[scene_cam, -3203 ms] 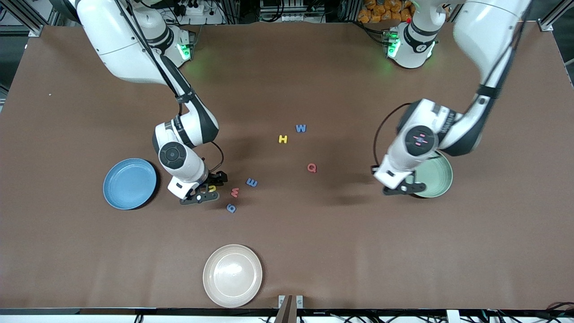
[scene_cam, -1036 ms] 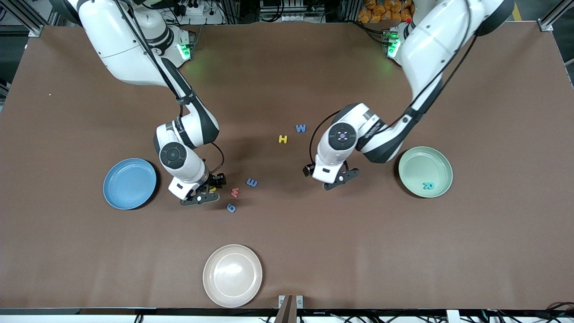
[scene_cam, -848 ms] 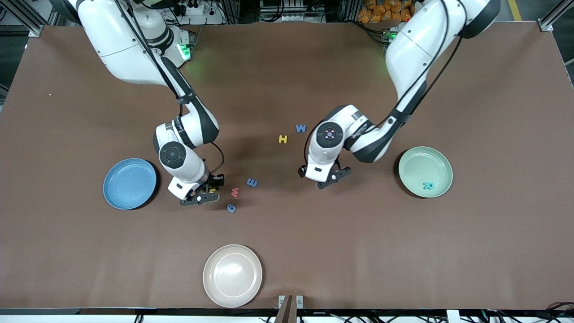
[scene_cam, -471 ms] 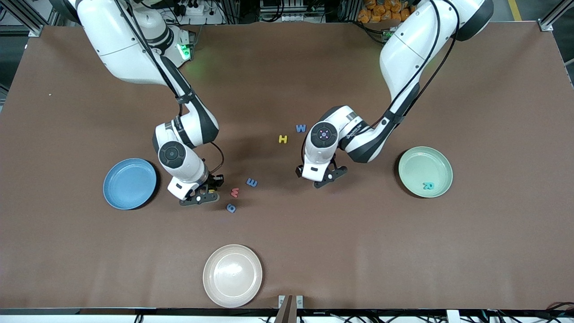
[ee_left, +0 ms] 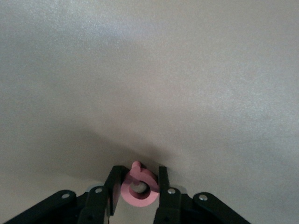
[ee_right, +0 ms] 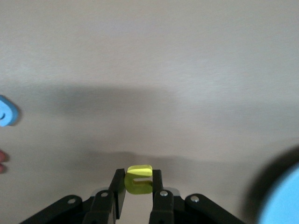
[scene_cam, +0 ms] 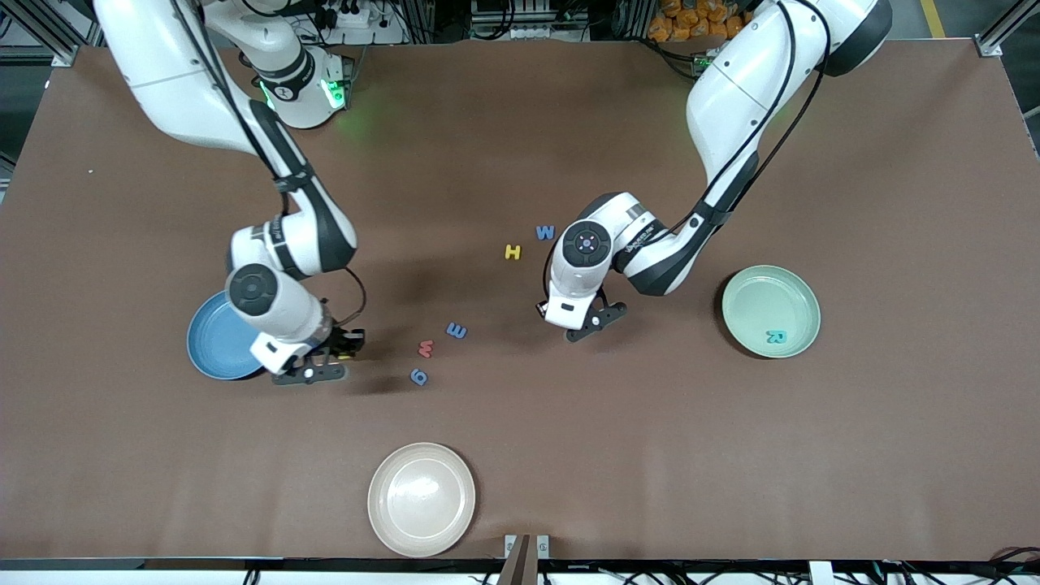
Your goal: Sort upper and lower case letters into plates
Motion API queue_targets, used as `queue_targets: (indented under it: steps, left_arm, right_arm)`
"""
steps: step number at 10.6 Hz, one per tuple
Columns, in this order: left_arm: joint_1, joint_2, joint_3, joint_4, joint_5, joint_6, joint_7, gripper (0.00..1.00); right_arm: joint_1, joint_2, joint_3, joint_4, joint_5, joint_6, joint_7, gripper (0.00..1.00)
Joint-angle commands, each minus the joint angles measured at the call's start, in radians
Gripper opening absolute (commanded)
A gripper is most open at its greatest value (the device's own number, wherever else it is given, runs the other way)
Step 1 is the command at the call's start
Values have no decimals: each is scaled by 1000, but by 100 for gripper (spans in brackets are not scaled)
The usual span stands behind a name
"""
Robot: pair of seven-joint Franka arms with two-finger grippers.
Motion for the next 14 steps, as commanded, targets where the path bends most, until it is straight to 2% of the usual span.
queue_targets:
  steps: [1, 2, 5, 9, 10, 11, 12, 13, 14]
  left_arm:
    - [31, -79, 5, -27, 15, -51, -48, 0]
    - [41, -117, 5, -25, 18, -121, -32, 0]
    - [173, -198, 5, -68, 20, -285, 161, 0]
    - [434, -271, -4, -186, 9, -295, 578, 0]
    - [480, -284, -5, -208, 9, -295, 670, 0]
    - [532, -285, -7, -215, 7, -295, 729, 0]
    - [570, -285, -27, -220, 7, -295, 766, 0]
    - [592, -277, -34, -229, 7, -287, 774, 0]
    - [595, -274, -34, -234, 9, -283, 782, 48]
  right_arm:
    - [-86, -40, 12, -15, -12, -30, -115, 0]
    - [-123, -40, 12, -15, -14, -30, -161, 0]
    - [-220, -39, 14, -15, -14, -31, -319, 0]
    - [-324, -42, 14, -13, -14, -82, -497, 0]
    - [-327, -42, 14, -13, -14, -87, -512, 17]
    - [-327, -40, 14, -13, -14, -93, -514, 81]
    - [-326, -40, 15, -13, -12, -94, -514, 100]
    - [-321, -40, 17, -12, -12, -96, -514, 100]
    - [-317, -39, 21, -4, -12, -94, -514, 100]
